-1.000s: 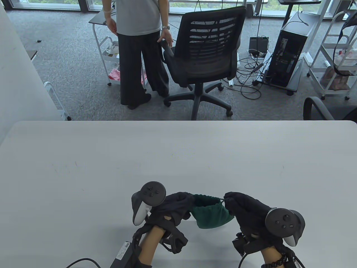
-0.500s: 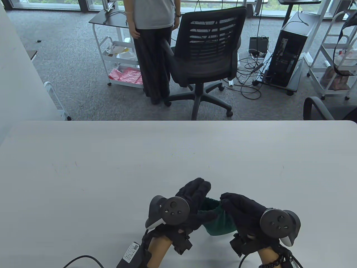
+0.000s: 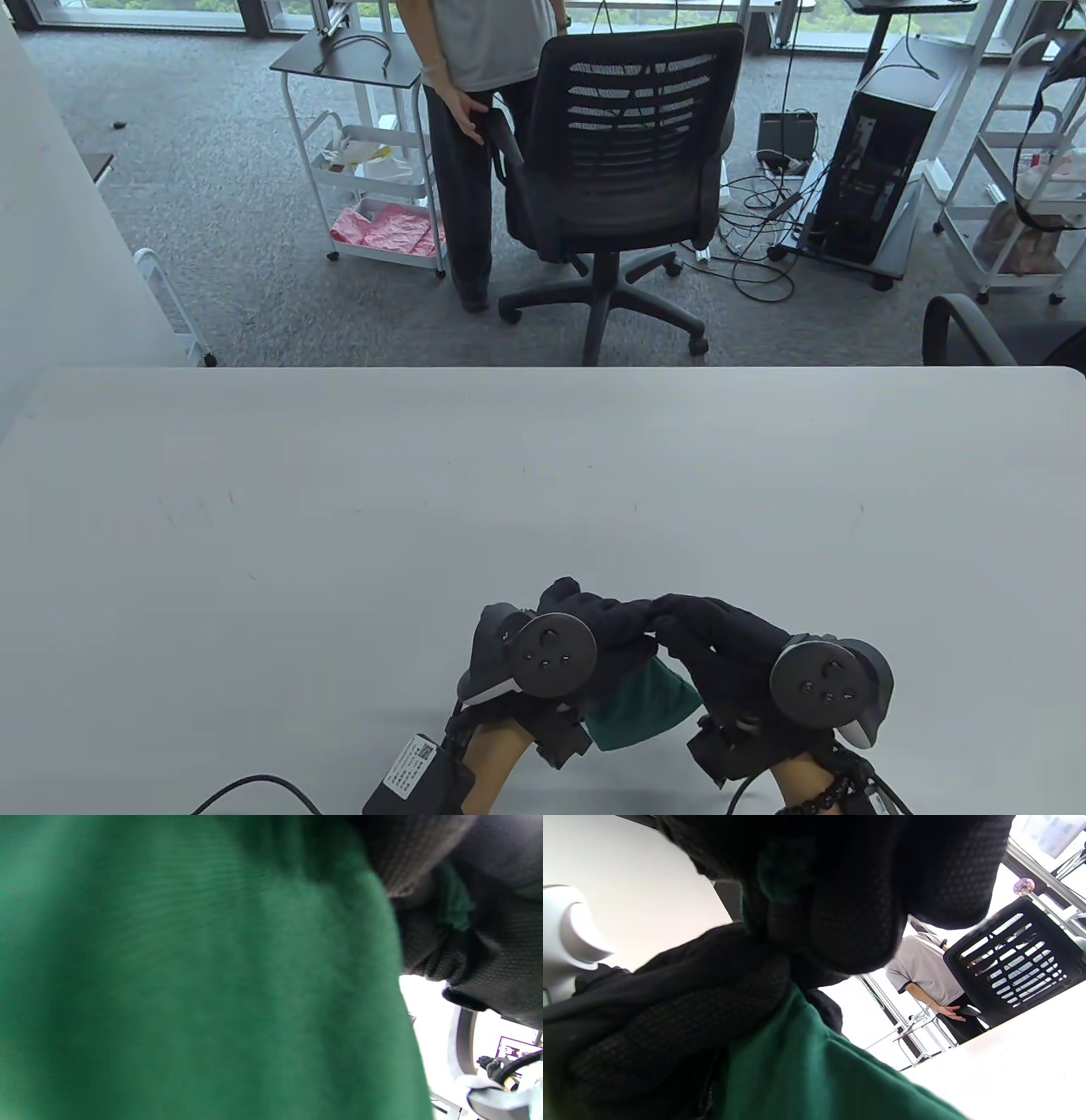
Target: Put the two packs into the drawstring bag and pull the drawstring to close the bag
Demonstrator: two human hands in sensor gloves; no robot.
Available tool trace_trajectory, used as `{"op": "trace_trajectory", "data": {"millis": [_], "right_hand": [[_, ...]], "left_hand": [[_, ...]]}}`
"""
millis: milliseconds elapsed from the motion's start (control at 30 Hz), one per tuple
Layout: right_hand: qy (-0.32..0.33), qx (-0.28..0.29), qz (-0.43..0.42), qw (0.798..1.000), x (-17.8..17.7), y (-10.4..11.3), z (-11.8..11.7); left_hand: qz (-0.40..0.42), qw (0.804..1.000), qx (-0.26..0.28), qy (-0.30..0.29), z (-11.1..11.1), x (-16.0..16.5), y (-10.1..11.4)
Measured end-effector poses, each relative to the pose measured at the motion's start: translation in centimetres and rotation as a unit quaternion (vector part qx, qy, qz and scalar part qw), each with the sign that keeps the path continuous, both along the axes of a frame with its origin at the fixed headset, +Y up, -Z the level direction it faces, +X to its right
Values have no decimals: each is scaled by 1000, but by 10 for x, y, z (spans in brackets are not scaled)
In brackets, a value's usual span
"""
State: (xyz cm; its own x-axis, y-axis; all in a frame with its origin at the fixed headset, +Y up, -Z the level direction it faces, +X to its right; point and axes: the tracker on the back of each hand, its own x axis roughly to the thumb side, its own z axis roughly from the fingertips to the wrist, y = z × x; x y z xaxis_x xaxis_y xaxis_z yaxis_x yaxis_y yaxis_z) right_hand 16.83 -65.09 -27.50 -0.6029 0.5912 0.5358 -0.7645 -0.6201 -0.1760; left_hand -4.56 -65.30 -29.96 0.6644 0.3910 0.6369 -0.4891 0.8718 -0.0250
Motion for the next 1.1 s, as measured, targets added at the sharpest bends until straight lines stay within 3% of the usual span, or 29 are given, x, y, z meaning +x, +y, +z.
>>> {"op": "trace_trajectory", "data": {"millis": [500,1100], "right_hand": [[13,-26,-5,1000,-1,-1,-1],[12,-58,-78,995,14,0,-6]], "left_hand": [[-31,999,7,26,0,-8,3],[-44,998,-13,43,-6,-16,2]]}}
